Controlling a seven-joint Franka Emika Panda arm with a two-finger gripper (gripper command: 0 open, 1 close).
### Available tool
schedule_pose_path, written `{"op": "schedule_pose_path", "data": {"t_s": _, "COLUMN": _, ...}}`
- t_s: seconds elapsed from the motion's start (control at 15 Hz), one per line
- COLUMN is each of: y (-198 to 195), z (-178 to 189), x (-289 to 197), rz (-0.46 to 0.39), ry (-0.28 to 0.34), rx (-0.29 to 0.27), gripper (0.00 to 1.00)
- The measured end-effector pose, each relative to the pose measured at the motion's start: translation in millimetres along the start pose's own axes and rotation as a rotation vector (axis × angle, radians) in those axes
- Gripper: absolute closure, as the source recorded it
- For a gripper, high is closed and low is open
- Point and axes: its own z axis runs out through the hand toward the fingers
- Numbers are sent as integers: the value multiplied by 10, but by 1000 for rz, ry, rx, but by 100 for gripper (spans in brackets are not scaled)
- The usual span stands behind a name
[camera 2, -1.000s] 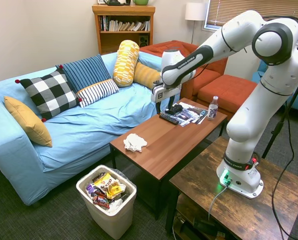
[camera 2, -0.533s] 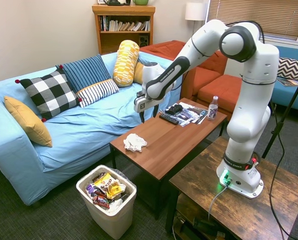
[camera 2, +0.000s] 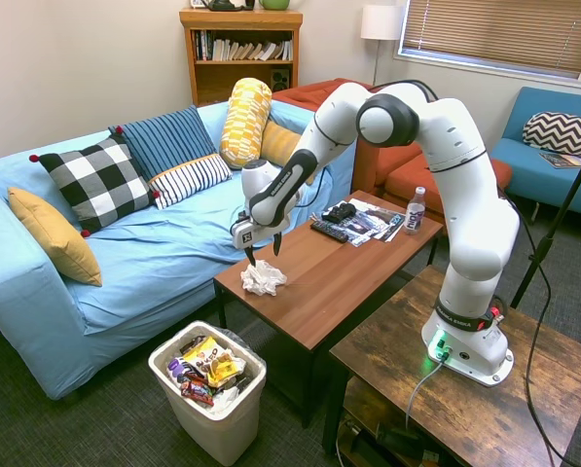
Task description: Throw the tissue in the trash bin
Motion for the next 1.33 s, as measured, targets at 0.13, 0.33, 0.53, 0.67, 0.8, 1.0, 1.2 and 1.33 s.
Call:
{"op": "schedule_pose_path", "data": {"t_s": 0.13, "y": -56, "z": 144, "x": -33, "rz": -2, "ry": -5, "rx": -15, "gripper": 0}}
{"op": "schedule_pose_path", "data": {"t_s": 0.33, "y": -63, "z": 329, "x": -68, "rz": -4, "ry": -5, "rx": -39, "gripper": 0}}
{"op": "schedule_pose_path", "data": {"t_s": 0.53, "y": -76, "z": 432, "x": 4, "rz": 3, "ry": -1, "rx": -46, "gripper": 100}}
{"op": "schedule_pose_path", "data": {"t_s": 0.67, "y": -119, "z": 498, "x": -1, "rz": -1, "ry": 0, "rx": -47, "gripper": 100}}
{"op": "schedule_pose_path", "data": {"t_s": 0.8, "y": -167, "z": 557, "x": -62, "rz": -10, "ry": -3, "rx": -48, "gripper": 100}}
{"op": "schedule_pose_path", "data": {"t_s": 1.0, "y": -196, "z": 624, "x": -148, "rz": -8, "ry": -19, "rx": -50, "gripper": 100}}
{"op": "schedule_pose_path", "data": {"t_s": 1.2, "y": -189, "z": 637, "x": -140, "rz": -4, "ry": -24, "rx": -50, "gripper": 100}}
{"op": "schedule_pose_path", "data": {"t_s": 1.33, "y": -186, "z": 638, "x": -133, "rz": -2, "ry": -28, "rx": -49, "gripper": 100}}
